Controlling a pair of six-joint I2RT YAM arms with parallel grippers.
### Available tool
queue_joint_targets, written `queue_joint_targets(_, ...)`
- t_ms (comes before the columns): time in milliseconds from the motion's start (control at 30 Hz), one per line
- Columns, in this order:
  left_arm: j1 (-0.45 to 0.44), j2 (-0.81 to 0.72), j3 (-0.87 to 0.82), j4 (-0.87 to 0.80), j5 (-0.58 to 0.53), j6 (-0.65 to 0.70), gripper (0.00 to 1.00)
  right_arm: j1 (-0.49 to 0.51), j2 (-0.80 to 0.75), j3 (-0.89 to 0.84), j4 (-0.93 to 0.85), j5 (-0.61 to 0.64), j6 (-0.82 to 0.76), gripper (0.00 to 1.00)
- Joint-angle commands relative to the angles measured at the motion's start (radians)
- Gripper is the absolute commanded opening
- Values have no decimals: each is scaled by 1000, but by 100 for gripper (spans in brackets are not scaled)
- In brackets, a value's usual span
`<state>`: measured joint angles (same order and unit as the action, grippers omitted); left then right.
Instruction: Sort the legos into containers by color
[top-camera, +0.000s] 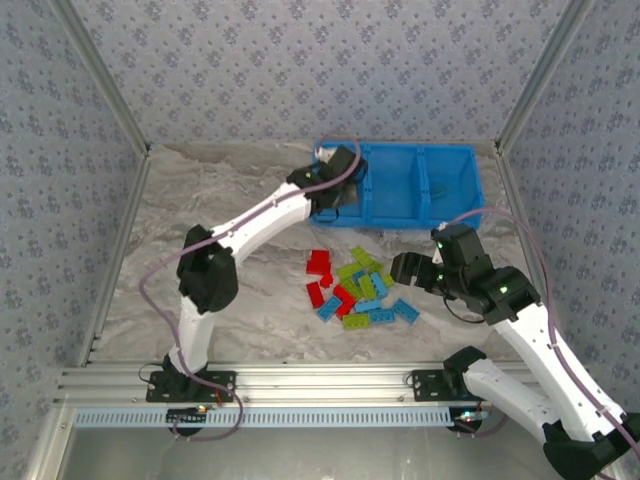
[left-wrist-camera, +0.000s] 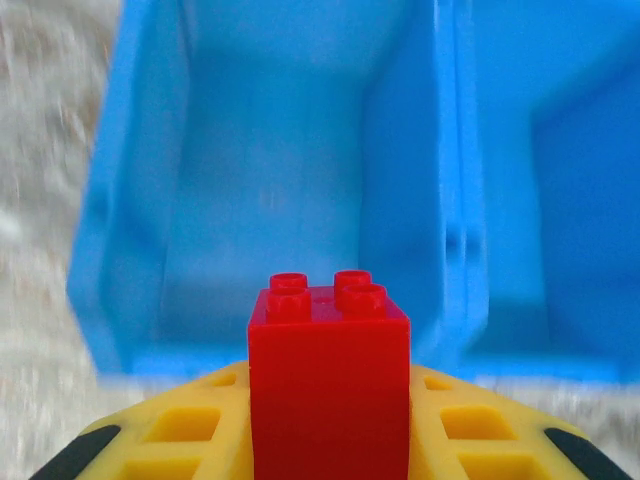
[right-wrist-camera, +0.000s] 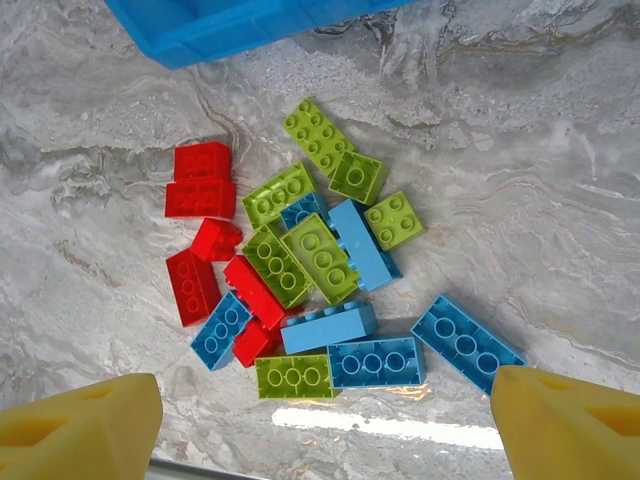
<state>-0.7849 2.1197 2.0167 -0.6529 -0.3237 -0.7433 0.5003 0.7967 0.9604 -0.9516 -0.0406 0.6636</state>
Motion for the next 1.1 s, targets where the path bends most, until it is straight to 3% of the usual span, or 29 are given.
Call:
queue_joint_targets(0,51,175,185,-60,-28,139,28,7,-25,-13,-25,31,29,88)
queue_joint_targets(133,79,327,424,-95,-19,190,30,7,-51,-29,-30,41,46,88)
queue_joint_targets(267,89,419,615,-164,-5,205,42,7,-60,-44,-31,41,57,88)
queue_joint_targets(467,82,334,596,-214,-4,217,49,7,-61,-80,-33,63,71,89)
queue_joint_targets(633,40,107,330,-158,-12,238,50,7,-51,-142,-38,121,170,94)
queue_joint_targets(867,-100,-430,-383,130,-31,317,57,7,48,-278,8,80,224,95)
queue_joint_targets(1067,-217,-774,-687,96,-72,513,65,10,201,-335,112,39,337,99)
